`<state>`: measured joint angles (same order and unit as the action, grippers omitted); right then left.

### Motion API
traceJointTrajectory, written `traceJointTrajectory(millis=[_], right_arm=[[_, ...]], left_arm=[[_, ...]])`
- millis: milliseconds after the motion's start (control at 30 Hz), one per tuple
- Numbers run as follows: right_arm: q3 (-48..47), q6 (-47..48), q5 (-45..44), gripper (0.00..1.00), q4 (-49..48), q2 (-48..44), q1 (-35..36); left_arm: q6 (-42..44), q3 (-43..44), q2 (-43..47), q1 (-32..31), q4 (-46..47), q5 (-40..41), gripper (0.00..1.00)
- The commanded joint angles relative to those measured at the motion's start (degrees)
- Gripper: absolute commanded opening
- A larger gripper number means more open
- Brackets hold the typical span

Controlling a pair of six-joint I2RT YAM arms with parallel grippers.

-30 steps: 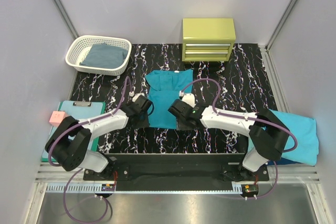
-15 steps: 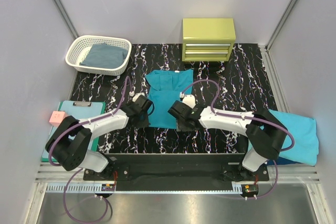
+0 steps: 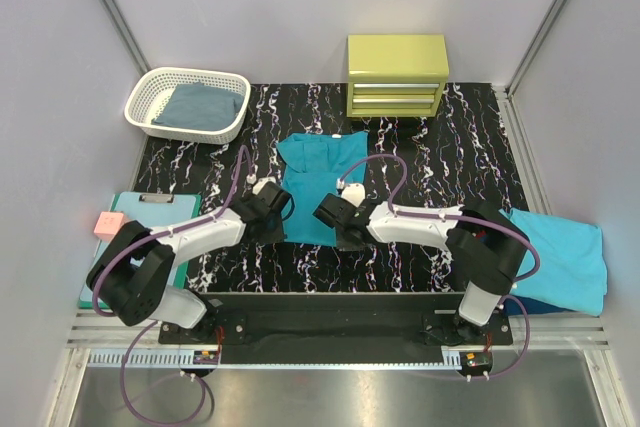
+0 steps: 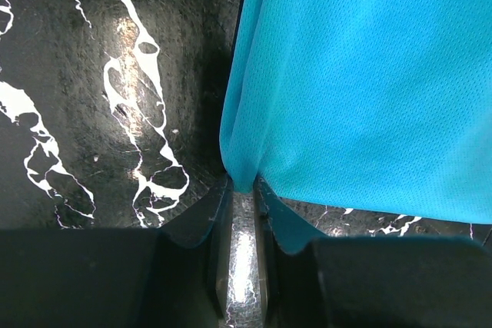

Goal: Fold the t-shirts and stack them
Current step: Fold the tshirt

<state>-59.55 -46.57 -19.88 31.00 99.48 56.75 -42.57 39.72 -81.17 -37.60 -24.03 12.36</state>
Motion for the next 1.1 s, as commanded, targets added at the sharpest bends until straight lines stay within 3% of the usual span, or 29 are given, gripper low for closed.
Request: traceJointTrajectory(millis=[0,100,333,700,1067], right_arm=[[0.7,-1.9,-1.6,0.10,-0.2,-3.6,0.3],[2.2,-3.1,-1.6,0.00,0.5,-5.6,0.6],[4.0,-5.8,-4.0,0.00,4.8,-11.1,4.4],[-1.4,-4.9,-10.4,0.00,11.8,-17.0,6.4],[-8.4,-1.0,-18.6,0.00,15.0,-18.4,6.4]], left_arm=[[-0.8,-0.3,1.8,-0.7,0.2,0.4,0.19],[-1.1,0.1,3.0,-1.5,-0.8,0.3,0.17],[-3.8,1.3,8.5,-5.6,-5.0,1.1,0.00],[-5.5,6.8,15.9,-8.8,-13.2,4.5,0.00],[-5.3,16.3,16.9,-9.1,-17.1,7.6,0.00]])
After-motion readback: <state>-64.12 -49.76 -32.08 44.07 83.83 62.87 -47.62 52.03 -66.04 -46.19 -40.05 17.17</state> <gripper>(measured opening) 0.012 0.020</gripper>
